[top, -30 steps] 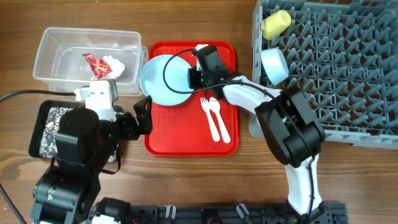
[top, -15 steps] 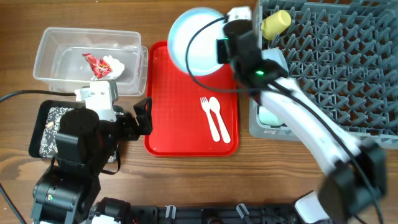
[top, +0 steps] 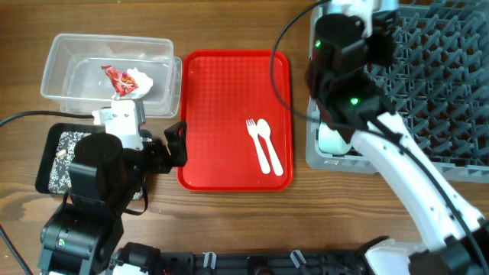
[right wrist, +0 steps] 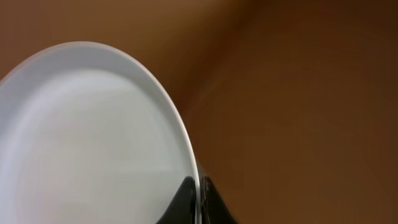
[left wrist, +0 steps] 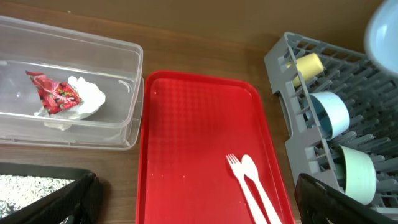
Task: Sort waste into correct bins and load items into the dishwasher rack
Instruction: 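Lift the plate and carry it right into the rack, then stand the plate upright in the rack's far row and release, then move the right gripper back to the white fork and spoon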
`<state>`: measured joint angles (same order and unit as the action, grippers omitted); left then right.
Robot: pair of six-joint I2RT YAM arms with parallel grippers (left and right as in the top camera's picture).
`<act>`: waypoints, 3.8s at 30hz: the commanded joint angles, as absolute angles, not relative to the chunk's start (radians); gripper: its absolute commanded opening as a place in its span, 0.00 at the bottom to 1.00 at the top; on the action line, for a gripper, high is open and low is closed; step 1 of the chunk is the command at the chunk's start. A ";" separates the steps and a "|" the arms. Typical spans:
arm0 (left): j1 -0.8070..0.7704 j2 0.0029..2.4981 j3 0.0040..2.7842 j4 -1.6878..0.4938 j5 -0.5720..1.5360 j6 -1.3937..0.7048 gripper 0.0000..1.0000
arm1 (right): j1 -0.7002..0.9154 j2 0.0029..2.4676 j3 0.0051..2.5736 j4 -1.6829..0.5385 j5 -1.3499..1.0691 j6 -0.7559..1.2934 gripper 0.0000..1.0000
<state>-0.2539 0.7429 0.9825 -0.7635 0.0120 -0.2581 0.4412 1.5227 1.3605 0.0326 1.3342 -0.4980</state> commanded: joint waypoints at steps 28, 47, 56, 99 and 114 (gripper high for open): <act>-0.249 0.740 0.980 -0.781 0.002 -0.270 1.00 | 0.210 1.942 1.369 0.534 1.272 -1.026 0.04; -0.249 0.740 0.980 -0.770 0.002 -0.270 1.00 | 0.208 2.017 1.367 0.583 1.124 -1.018 0.05; -0.249 0.740 0.980 -0.770 0.002 -0.270 1.00 | 0.205 2.089 1.367 0.590 1.162 -1.018 0.04; -0.249 0.772 0.980 -0.753 0.002 -0.270 1.00 | 0.375 1.913 1.368 1.647 1.519 -1.707 0.96; -0.249 0.772 0.980 -0.751 0.002 -0.270 1.00 | 0.591 1.267 1.363 -0.620 0.756 -0.070 1.00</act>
